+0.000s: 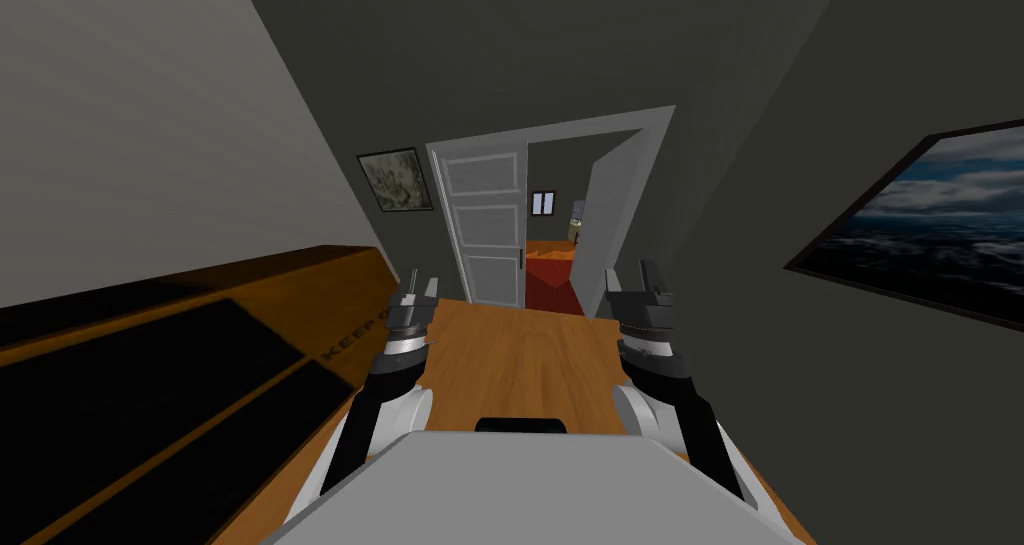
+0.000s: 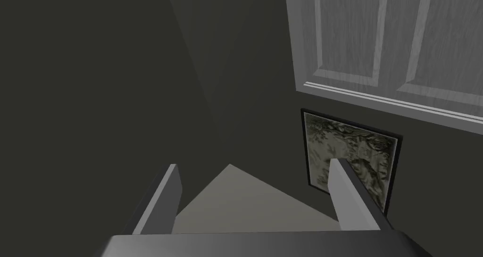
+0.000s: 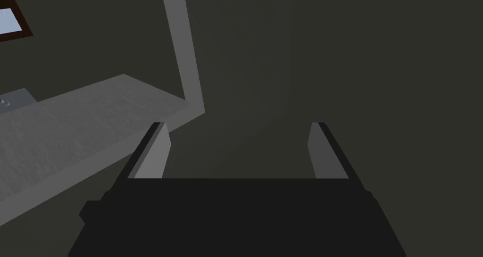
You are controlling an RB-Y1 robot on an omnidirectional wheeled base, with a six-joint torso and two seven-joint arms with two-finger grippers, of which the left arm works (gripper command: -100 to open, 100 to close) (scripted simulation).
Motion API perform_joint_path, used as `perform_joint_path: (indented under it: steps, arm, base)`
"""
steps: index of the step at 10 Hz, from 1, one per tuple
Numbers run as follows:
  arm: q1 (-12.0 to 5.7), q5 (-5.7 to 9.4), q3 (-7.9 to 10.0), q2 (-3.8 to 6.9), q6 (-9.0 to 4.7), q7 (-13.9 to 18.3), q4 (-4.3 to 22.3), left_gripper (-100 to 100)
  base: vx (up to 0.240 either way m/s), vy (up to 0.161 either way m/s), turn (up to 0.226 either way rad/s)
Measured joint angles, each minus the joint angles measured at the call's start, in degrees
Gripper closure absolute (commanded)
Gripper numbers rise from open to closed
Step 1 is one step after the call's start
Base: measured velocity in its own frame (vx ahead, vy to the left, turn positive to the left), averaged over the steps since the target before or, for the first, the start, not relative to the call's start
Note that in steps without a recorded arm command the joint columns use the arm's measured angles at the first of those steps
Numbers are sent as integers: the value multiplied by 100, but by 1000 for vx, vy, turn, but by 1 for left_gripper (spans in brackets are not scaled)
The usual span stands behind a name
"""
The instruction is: Push the door open
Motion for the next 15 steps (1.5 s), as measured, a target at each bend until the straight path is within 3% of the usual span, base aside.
perform_joint_path:
  steps: [8,15]
  arm:
    - [-304,435,49,180,-305,582,933,-100]
    - [-576,811,74,268,-598,1104,1782,-100]
  base:
    - [103,-8,-92]
    - [91,8,-94]
